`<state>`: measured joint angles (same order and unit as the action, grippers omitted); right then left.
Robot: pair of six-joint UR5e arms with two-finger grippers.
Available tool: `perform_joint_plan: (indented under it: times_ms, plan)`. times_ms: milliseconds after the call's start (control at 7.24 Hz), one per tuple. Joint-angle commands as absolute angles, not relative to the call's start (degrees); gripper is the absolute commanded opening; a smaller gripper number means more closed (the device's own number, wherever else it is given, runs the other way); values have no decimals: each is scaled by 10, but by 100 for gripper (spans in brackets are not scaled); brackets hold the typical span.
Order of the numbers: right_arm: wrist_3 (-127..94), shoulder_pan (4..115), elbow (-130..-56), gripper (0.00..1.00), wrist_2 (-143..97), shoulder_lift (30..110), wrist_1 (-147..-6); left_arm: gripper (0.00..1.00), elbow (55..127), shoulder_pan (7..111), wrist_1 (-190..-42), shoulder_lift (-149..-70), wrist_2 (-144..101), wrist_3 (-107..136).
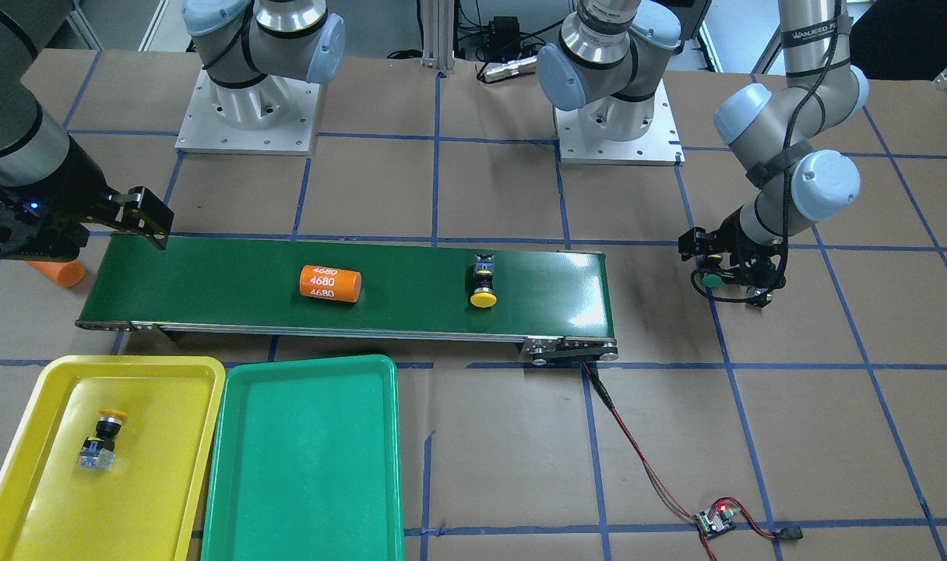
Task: Sort buttons by color to trays
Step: 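Move the left gripper to the green-capped button while the right gripper rises, then grasp the green button with the left gripper and carry it toward the belt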
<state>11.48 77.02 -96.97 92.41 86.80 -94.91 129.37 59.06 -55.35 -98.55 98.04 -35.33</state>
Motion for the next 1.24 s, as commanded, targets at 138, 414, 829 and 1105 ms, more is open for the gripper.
perform_joint_plan:
  times_ms: [138, 414, 829, 1105]
  plan:
    - [113, 770, -975, 100, 926, 866, -976, 0, 1301, 588, -548, -988, 979, -358]
    - [113, 771, -975, 100, 918, 871, -967, 0, 1296, 603, -555, -960, 961, -349]
    - [117, 770, -971, 100, 919, 867, -974, 0, 1211, 732, -590, -952, 845, -203]
    - [115, 771, -975, 100, 917, 858, -975, 0, 1126, 849, -640, -962, 842, -82]
